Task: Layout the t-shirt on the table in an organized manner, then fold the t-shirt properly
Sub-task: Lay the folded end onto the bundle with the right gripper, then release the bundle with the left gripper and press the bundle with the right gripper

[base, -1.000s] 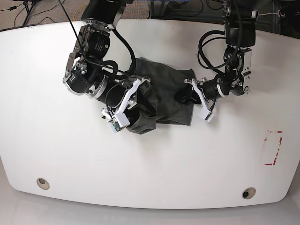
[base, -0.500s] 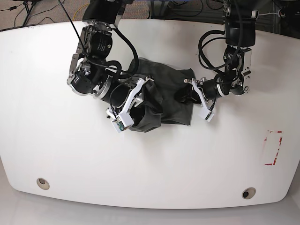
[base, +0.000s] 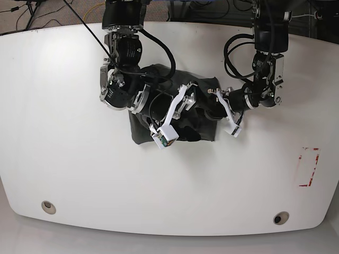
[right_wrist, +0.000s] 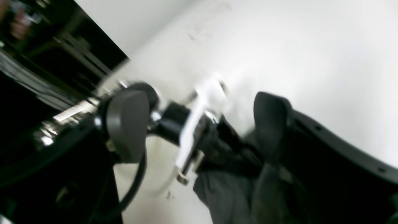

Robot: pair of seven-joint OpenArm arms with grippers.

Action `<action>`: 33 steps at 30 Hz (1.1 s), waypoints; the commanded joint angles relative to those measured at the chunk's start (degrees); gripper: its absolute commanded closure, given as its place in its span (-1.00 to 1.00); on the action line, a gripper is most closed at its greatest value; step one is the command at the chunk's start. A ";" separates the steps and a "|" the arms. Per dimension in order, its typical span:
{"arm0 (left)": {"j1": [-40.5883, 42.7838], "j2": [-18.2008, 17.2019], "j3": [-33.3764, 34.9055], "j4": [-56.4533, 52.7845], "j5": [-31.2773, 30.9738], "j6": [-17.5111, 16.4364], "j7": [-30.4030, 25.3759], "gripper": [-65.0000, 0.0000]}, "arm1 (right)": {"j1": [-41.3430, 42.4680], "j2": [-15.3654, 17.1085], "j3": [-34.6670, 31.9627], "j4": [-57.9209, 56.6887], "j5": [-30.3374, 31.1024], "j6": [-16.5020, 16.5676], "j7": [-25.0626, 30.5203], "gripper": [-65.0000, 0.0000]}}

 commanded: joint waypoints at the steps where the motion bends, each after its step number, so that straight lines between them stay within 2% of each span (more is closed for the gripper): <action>1: 0.58 -0.36 0.36 -0.55 6.03 1.47 5.75 0.69 | 1.01 -0.20 0.49 2.14 0.80 0.32 1.82 -0.57; 4: 0.49 -0.36 0.36 -0.46 6.03 1.47 5.75 0.69 | 0.92 1.46 2.51 2.58 0.80 0.32 1.82 -0.57; 8: 0.32 -0.36 0.36 -0.46 5.94 1.47 5.75 0.69 | 0.92 5.32 6.12 2.49 0.80 0.32 1.82 -0.57; 11: -0.12 -0.27 0.27 -0.46 5.94 1.47 5.75 0.69 | 0.75 8.40 7.35 2.23 0.89 0.32 1.82 -0.57; 15: -0.65 0.35 0.27 -0.55 5.94 1.47 5.75 0.69 | -0.66 10.86 7.35 2.23 1.06 0.32 1.82 -0.57; 24: -0.83 0.43 0.27 -0.28 5.33 1.47 5.75 0.69 | -2.15 11.04 7.26 1.70 0.62 0.32 1.91 -0.57; 33: -0.65 -0.71 0.27 3.67 -2.94 1.47 6.01 0.69 | 0.75 11.04 7.26 -2.87 0.53 0.32 2.09 -0.57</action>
